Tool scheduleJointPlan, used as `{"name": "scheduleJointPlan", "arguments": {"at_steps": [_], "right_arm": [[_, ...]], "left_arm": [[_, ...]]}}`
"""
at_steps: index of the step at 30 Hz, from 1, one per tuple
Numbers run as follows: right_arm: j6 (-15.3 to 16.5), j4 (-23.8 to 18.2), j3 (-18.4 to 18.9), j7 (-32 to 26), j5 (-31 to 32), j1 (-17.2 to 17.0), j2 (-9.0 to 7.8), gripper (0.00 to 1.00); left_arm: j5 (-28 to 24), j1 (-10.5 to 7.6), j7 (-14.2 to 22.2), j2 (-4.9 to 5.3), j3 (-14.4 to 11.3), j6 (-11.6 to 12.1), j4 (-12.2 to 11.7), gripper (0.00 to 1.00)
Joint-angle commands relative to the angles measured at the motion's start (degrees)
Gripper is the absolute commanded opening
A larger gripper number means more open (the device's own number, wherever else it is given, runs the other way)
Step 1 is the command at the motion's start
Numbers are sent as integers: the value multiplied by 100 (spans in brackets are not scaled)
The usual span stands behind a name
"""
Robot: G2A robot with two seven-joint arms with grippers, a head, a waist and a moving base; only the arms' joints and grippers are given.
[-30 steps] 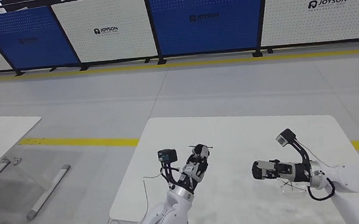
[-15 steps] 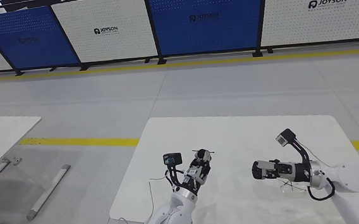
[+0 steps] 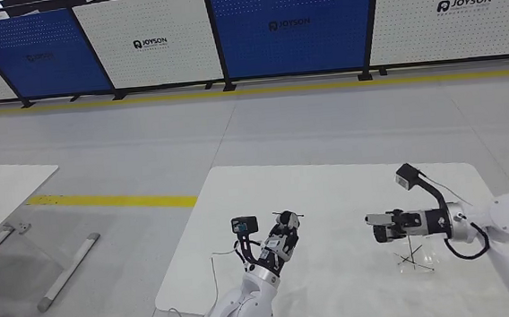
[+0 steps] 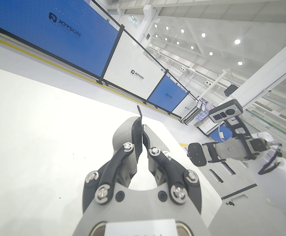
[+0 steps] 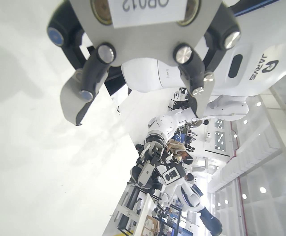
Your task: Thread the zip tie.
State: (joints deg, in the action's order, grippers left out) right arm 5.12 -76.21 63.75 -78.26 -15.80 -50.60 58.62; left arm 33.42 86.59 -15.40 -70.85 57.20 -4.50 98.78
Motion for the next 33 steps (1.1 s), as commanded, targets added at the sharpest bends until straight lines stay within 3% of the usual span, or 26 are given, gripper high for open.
{"name": "scheduleJointPlan", "arguments": {"at_steps": [1,6,19,20,24,30,33], "right_arm": [[-246,-7,-178,-109,493,266,7,100],[-960,75,-808,206,1725,793,99,100],[-955,64,-814,243,1749,781,99,100],[-998,14,-863,318,1937,761,95,100],[-1683,-67,-1222,82,2839,1057,118,100],[-2002,287,-1887,-138,3154,1572,195,100],[-2044,305,-1935,-138,3177,1601,197,100]], "left_arm": [[0,0,0,0,0,0,0,0],[0,0,0,0,0,0,0,0],[0,0,0,0,0,0,0,0],[0,0,0,0,0,0,0,0],[0,0,0,0,0,0,0,0],[0,0,0,0,0,0,0,0],[0,0,0,0,0,0,0,0]]}}
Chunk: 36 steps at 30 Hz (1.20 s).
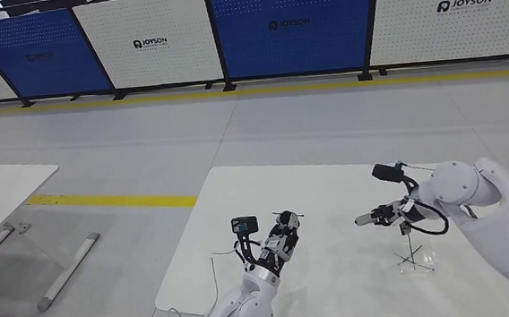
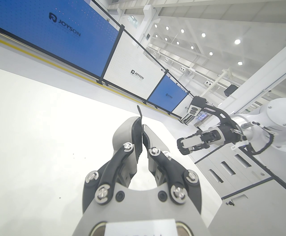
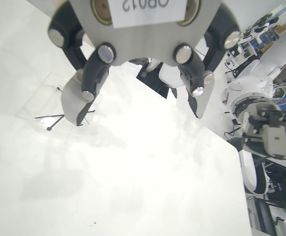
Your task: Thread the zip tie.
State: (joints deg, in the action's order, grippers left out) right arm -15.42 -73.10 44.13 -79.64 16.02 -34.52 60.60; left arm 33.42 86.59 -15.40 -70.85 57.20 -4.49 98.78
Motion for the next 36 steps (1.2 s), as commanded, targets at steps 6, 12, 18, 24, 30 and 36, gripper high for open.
{"name": "scheduleJointPlan", "arguments": {"at_steps": [6,12,18,24,30,36], "right_arm": [[10,-5,27,0,-5,-7,-1,100],[-41,26,53,1,103,-69,-28,100],[-406,93,-24,0,394,-39,-110,100],[-406,25,33,0,371,-73,-202,100],[-406,25,33,0,371,-73,-202,100],[-164,-145,-183,0,1042,-116,-258,100]], "left_arm": [[0,0,0,0,0,0,0,0],[0,0,0,0,0,0,0,0],[0,0,0,0,0,0,0,0],[0,0,0,0,0,0,0,0],[0,0,0,0,0,0,0,0],[0,0,0,0,0,0,0,0]]}}
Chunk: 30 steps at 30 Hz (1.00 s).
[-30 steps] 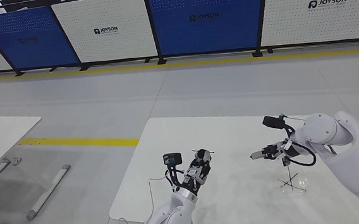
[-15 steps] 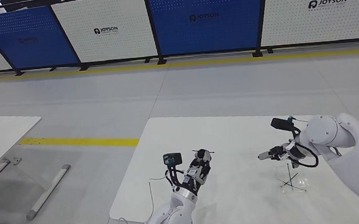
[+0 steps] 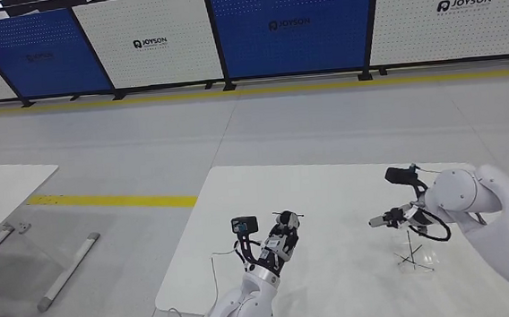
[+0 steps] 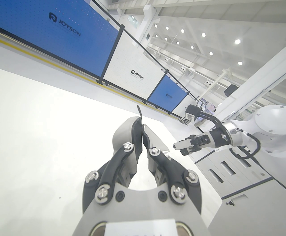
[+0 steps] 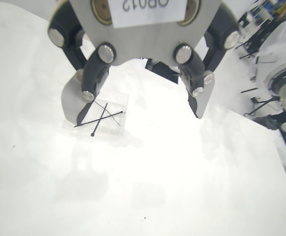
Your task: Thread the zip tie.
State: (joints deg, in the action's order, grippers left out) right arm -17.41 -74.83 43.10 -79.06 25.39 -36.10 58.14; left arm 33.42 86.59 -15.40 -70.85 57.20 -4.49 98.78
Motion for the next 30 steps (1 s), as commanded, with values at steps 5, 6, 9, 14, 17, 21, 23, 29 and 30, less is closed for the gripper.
{"name": "scheduleJointPlan", "arguments": {"at_steps": [5,6,9,14,17,21,23,29,30], "right_arm": [[354,186,-629,-58,21,285,-38,100],[329,302,-753,-58,-36,371,-39,100],[296,333,-780,-58,-68,403,-37,100],[296,333,-780,-58,-68,403,-37,100],[317,354,-758,98,-75,308,-42,100],[367,267,-604,20,-25,219,-110,100],[398,123,-479,-36,51,124,-183,100],[622,-295,-197,-58,143,-198,-445,100],[622,-295,-197,-58,143,-198,-445,100]], "left_arm": [[0,0,0,0,0,0,0,0],[0,0,0,0,0,0,0,0],[0,0,0,0,0,0,0,0],[0,0,0,0,0,0,0,0],[0,0,0,0,0,0,0,0],[0,0,0,0,0,0,0,0],[0,0,0,0,0,0,0,0],[0,0,0,0,0,0,0,0],[0,0,0,0,0,0,0,0]]}}
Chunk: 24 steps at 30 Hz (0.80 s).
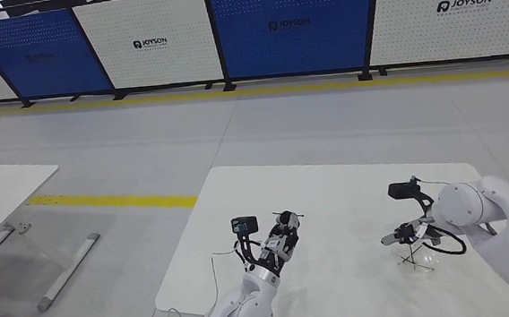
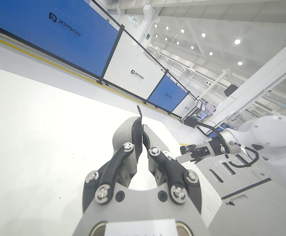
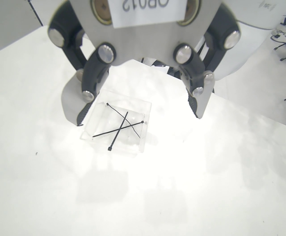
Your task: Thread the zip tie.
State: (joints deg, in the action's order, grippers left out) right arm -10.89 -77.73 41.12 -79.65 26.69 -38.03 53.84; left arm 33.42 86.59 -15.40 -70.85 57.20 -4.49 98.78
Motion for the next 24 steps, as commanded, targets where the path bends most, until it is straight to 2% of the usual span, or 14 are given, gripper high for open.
{"name": "scheduleJointPlan", "arguments": {"at_steps": [1,10,13,20,21,22,24], "right_arm": [[-29,-5,1,0,14,-5,-15,100],[23,32,0,136,70,-88,-16,100],[-79,44,36,127,121,-100,-13,100],[-59,2,182,46,150,-162,-41,100],[-53,-5,202,32,153,-174,-46,57],[-53,-7,220,14,159,-184,-51,50],[-67,8,228,0,177,-197,-55,48]], "left_arm": [[0,0,0,0,0,0,0,0],[0,0,0,0,0,0,0,0],[0,0,0,0,0,0,0,0],[0,0,0,0,0,0,0,0],[0,0,0,0,0,0,0,0],[0,0,0,0,0,0,0,0],[0,0,0,0,0,0,0,0]]}}
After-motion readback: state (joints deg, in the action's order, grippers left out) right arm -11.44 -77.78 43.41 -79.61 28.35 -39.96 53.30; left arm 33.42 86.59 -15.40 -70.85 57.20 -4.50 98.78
